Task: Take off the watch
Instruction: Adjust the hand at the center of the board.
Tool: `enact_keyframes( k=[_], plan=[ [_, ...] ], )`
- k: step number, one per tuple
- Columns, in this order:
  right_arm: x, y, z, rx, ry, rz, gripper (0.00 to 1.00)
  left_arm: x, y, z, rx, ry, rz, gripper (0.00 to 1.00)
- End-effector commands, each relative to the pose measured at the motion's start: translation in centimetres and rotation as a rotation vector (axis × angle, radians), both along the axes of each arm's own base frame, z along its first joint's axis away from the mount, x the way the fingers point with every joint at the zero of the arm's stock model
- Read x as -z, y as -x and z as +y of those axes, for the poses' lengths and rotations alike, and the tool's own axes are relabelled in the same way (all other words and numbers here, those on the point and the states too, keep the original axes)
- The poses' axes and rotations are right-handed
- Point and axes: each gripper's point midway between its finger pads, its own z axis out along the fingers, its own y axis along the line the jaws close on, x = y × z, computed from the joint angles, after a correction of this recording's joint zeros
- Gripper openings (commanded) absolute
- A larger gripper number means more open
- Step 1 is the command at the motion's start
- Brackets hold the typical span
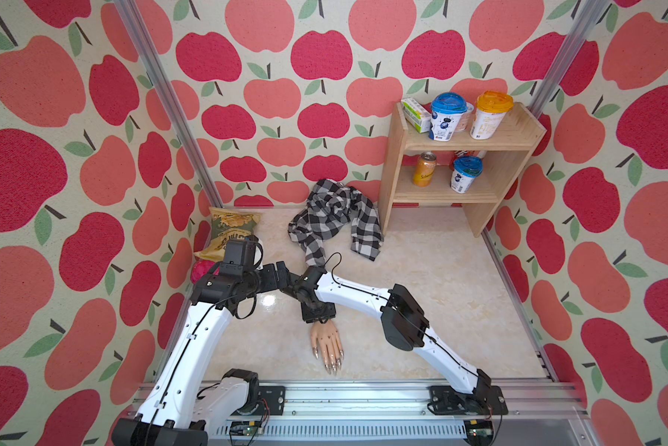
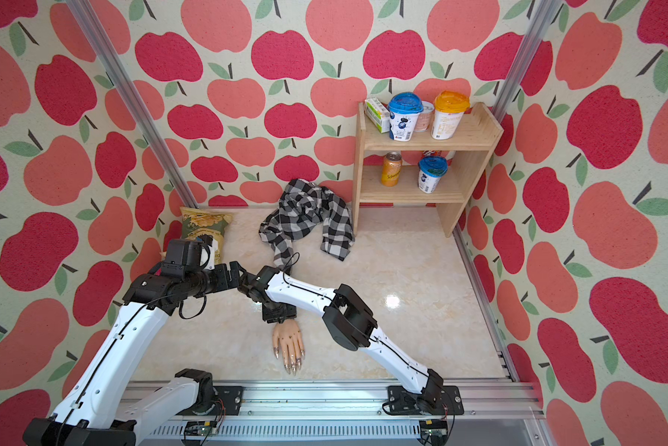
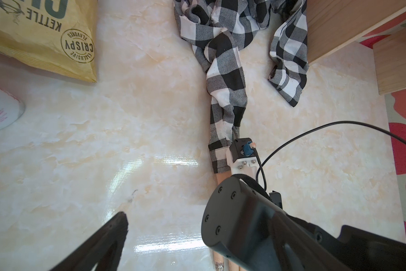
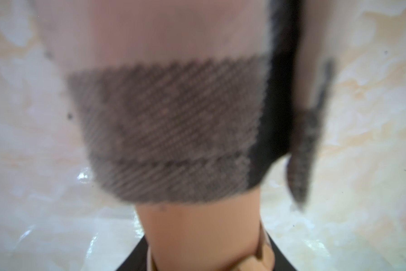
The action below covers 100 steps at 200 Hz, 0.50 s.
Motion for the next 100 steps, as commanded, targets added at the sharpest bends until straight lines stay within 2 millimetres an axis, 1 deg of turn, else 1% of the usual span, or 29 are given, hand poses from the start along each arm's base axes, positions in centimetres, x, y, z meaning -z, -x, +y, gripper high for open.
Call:
enact_keyframes(
  k=[1, 4, 17, 25, 27, 46, 56, 59, 63, 71, 73, 82, 99, 100],
  plan=[
    [0.7, -0.8, -1.2, -0.050, 0.009, -0.027, 0.45, 1.3, 1.7, 0.8, -0.009, -0.029, 0.099, 0.97],
    [0.4, -0.8, -0.8, -0.057, -0.020, -0.022, 0.45, 1.3, 1.7, 0.8, -0.010, -0.027, 0.100, 0.97],
    [-0.4, -0.8, -1.0, -0.048, -0.098, 0.003, 0.46, 0.9, 1.6, 1.0, -0.016, -0.018, 0.104, 0.98],
    [-1.3, -0.7, -0.6, -0.057, -0.188, 0.027, 0.47, 0.7, 1.6, 1.2, -0.026, -0.008, 0.108, 0.97],
    [-1.3, -0.7, -0.7, -0.053, -0.202, 0.037, 0.47, 0.5, 1.6, 1.3, -0.028, -0.004, 0.107, 0.97],
    [-3.5, -0.4, -1.0, -0.060, -0.402, 0.094, 0.47, -0.6, 1.2, 1.8, -0.057, 0.045, 0.088, 0.97],
    [-4.6, 0.0, -1.1, -0.080, -0.510, 0.125, 0.47, -1.1, 1.0, 1.6, -0.058, 0.088, 0.082, 0.98],
    [-5.3, 0.1, -0.9, -0.090, -0.555, 0.138, 0.47, -1.2, 0.9, 1.5, -0.055, 0.102, 0.080, 0.98],
    [-5.6, 0.5, -1.1, -0.102, -0.595, 0.162, 0.47, -1.3, 0.8, 1.3, -0.050, 0.119, 0.078, 0.98],
    [-6.7, 0.6, -1.1, -0.117, -0.684, 0.178, 0.47, -1.6, 0.6, 0.5, -0.014, 0.167, 0.066, 0.98],
    [-6.8, 0.8, -1.2, -0.121, -0.699, 0.190, 0.47, -1.7, 0.6, 0.2, -0.001, 0.182, 0.062, 0.98],
    [-8.3, 0.9, -1.2, -0.149, -0.810, 0.210, 0.47, -2.0, 0.4, -1.4, 0.059, 0.261, 0.050, 0.99],
    [-10.9, 1.3, -1.3, -0.190, -0.998, 0.257, 0.47, -2.5, 0.5, -5.1, 0.198, 0.466, 0.044, 0.98],
    [-11.3, 1.3, -1.2, -0.193, -1.013, 0.257, 0.47, -2.5, 0.4, -5.3, 0.206, 0.476, 0.042, 0.99]
  ],
)
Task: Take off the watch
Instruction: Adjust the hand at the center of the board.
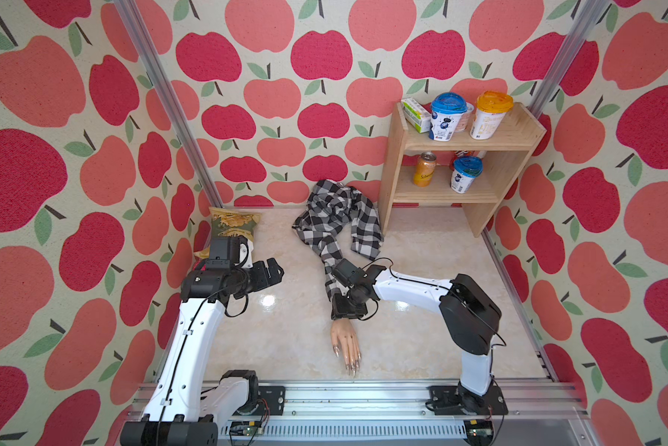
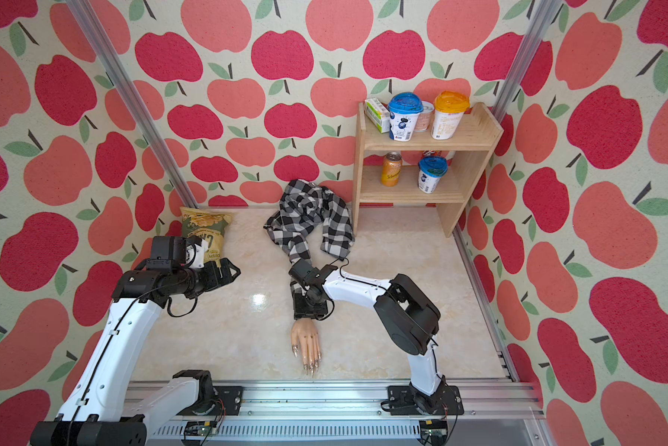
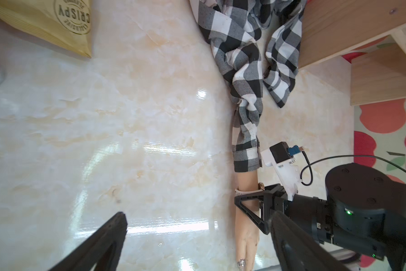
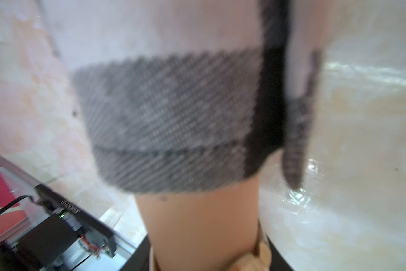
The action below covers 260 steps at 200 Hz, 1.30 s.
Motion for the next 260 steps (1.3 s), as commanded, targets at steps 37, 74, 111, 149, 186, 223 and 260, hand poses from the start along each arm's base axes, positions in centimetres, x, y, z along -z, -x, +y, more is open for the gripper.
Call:
enact_keyframes(
  k=[37, 74, 111, 149, 186, 223, 260],
  plan=[
    [-14.7, 1.6, 4.4, -0.230, -0.801, 0.022, 0.48, -0.2, 0.4, -9.6, 0.315, 0.354, -0.083, 0.97],
    [-19.6, 2.0, 3.8, -0.287, -0.995, 0.015, 0.51, -0.2, 0.4, -11.9, 0.375, 0.416, -0.075, 0.97],
    [-22.2, 2.6, 3.6, -0.334, -1.100, 0.014, 0.53, 1.2, -0.2, -12.5, 0.378, 0.397, -0.023, 0.98],
    [-22.8, 3.4, 3.9, -0.375, -1.136, 0.051, 0.55, 0.4, -1.0, -13.5, 0.410, 0.462, -0.053, 1.00],
    [-22.4, 4.1, 4.3, -0.398, -1.133, 0.076, 0.55, -0.6, -1.3, -14.3, 0.455, 0.505, -0.066, 0.91],
    [-22.1, 3.8, 4.4, -0.396, -1.132, 0.080, 0.54, -0.7, -1.1, -14.5, 0.480, 0.508, -0.055, 0.68],
    [-21.8, 2.4, 3.4, -0.342, -1.122, 0.064, 0.55, -1.1, -0.3, -14.4, 0.507, 0.502, -0.040, 0.24]
  ],
)
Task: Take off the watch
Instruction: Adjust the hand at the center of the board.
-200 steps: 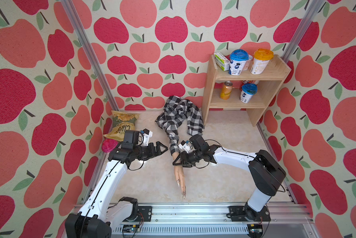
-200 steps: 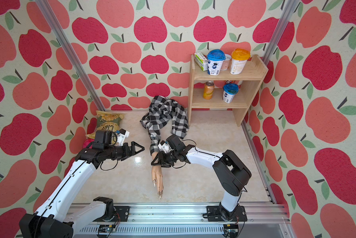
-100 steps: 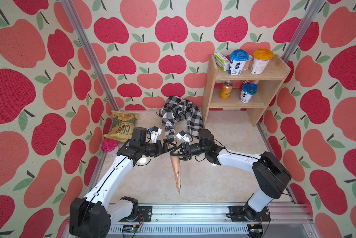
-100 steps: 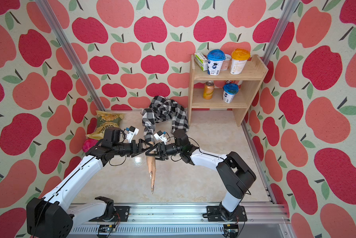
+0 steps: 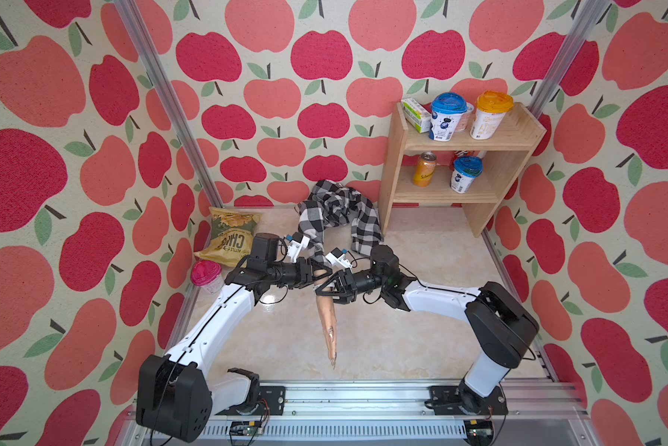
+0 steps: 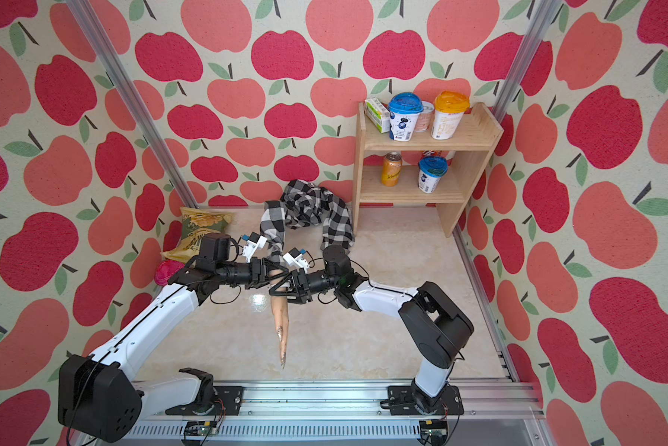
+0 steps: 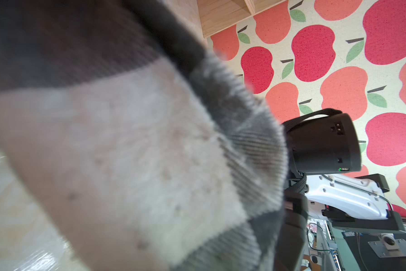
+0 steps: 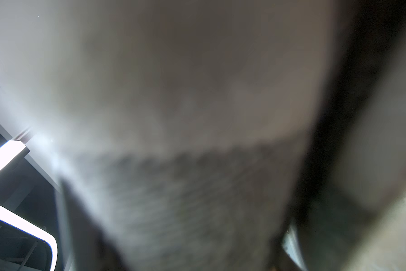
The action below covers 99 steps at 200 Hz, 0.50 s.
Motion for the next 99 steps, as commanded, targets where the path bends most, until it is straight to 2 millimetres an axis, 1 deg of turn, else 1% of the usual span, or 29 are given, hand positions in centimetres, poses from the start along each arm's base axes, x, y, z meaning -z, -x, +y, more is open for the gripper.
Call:
enact_keyframes(
  k=[1, 17, 29, 54, 68, 80, 91, 99],
  plan=[
    [-3.7, 0.2, -1.4, -0.035, -0.137, -0.134, 0.55, -1.0, -0.2, 0.3, 0.018, -0.018, -0.064, 0.23],
    [-3.2, -0.6, -1.7, -0.008, -0.110, -0.124, 0.61, -1.1, 0.1, 0.2, 0.028, -0.010, -0.059, 0.08],
    [-2.7, -0.7, -1.8, -0.001, -0.094, -0.119, 0.64, -1.6, 0.2, 0.2, 0.033, 0.001, -0.065, 0.00],
    [-1.5, -1.1, -2.1, 0.010, -0.059, -0.091, 0.73, -2.5, 0.0, 0.2, 0.036, 0.008, -0.077, 0.00],
    [-0.7, -1.8, -2.6, 0.034, -0.036, -0.073, 0.74, -2.9, -0.2, 0.2, 0.034, -0.002, -0.075, 0.00],
    [-0.5, -2.4, -3.5, 0.063, -0.030, -0.071, 0.75, -3.0, -0.7, 0.4, 0.025, -0.027, -0.065, 0.00],
    [-0.5, -3.0, -4.4, 0.088, -0.013, -0.070, 0.76, -2.7, -1.4, 0.9, 0.002, -0.079, -0.047, 0.01],
    [-0.5, -3.4, -5.2, 0.108, 0.008, -0.081, 0.76, -1.9, -2.0, 1.5, -0.021, -0.145, -0.011, 0.01]
  ],
)
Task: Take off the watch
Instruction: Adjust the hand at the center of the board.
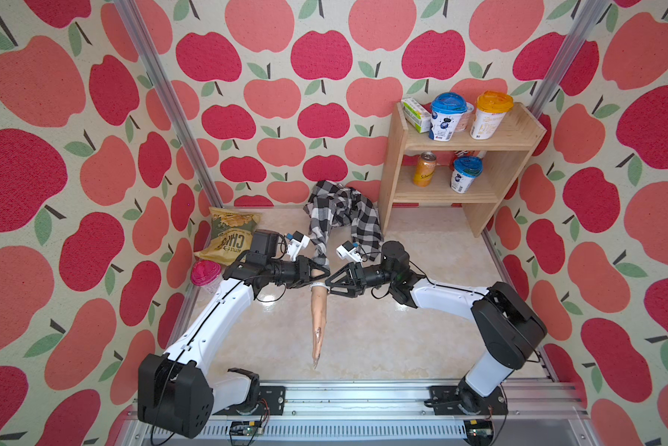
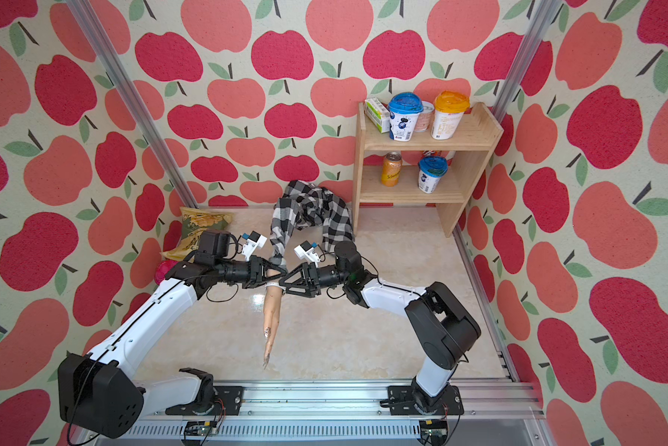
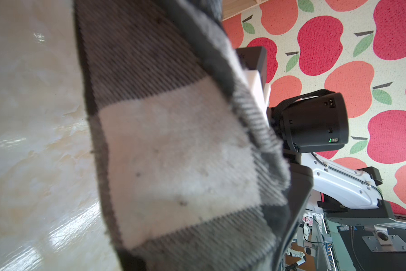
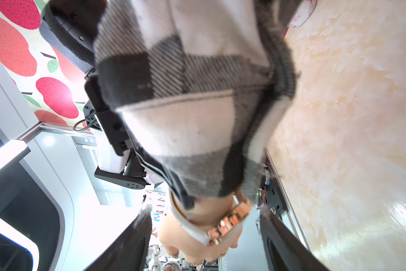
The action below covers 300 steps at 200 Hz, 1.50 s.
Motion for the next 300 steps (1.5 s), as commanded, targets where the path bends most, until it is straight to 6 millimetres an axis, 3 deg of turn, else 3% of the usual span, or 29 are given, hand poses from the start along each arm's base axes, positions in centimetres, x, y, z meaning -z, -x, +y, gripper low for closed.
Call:
enact_keyframes(
  k=[1, 31, 50, 82, 96, 145, 189, 209, 231, 256, 292, 300],
  plan=[
    [-0.8, -0.7, -2.3, 0.041, 0.018, -0.046, 0.76, -1.1, -1.7, 1.0, -0.025, -0.103, -0.040, 0.02],
    [-1.2, -1.3, -5.6, 0.118, 0.147, -0.145, 0.81, 3.2, -3.7, 3.7, -0.129, -0.438, 0.068, 0.00],
    [-1.7, -1.5, -7.6, 0.167, 0.191, -0.176, 0.81, 6.7, -4.6, 5.6, -0.169, -0.767, 0.103, 0.00],
    [-1.1, -1.6, -10.7, 0.267, 0.314, -0.230, 0.81, 11.8, -5.2, 4.9, -0.075, -1.195, 0.114, 0.00],
    [-0.8, -1.4, -11.6, 0.300, 0.362, -0.257, 0.81, 13.6, -5.5, 4.1, -0.043, -1.302, 0.126, 0.00],
    [0.5, -0.1, -13.2, 0.330, 0.400, -0.275, 0.81, 18.8, -5.4, 1.3, -0.070, -1.291, 0.250, 0.00],
    [2.4, 0.4, -13.6, 0.316, 0.430, -0.261, 0.81, 20.6, -4.0, -0.4, -0.137, -1.201, 0.376, 0.00],
    [3.3, 0.4, -13.7, 0.310, 0.446, -0.266, 0.81, 21.3, -3.2, -0.7, -0.153, -1.245, 0.397, 0.07],
    [4.3, 0.2, -13.9, 0.309, 0.485, -0.271, 0.79, 22.2, -2.6, -1.5, -0.168, -1.246, 0.411, 0.22],
    [5.8, 0.1, -14.2, 0.295, 0.547, -0.261, 0.77, 23.4, -2.0, -2.1, -0.162, -1.230, 0.453, 0.23],
    [6.2, 0.1, -14.3, 0.292, 0.581, -0.279, 0.76, 22.8, -2.1, -2.4, -0.177, -1.187, 0.427, 0.67],
    [6.2, -0.1, -14.3, 0.300, 0.587, -0.283, 0.76, 22.2, -2.3, -2.5, -0.175, -1.167, 0.417, 0.72]
  ],
)
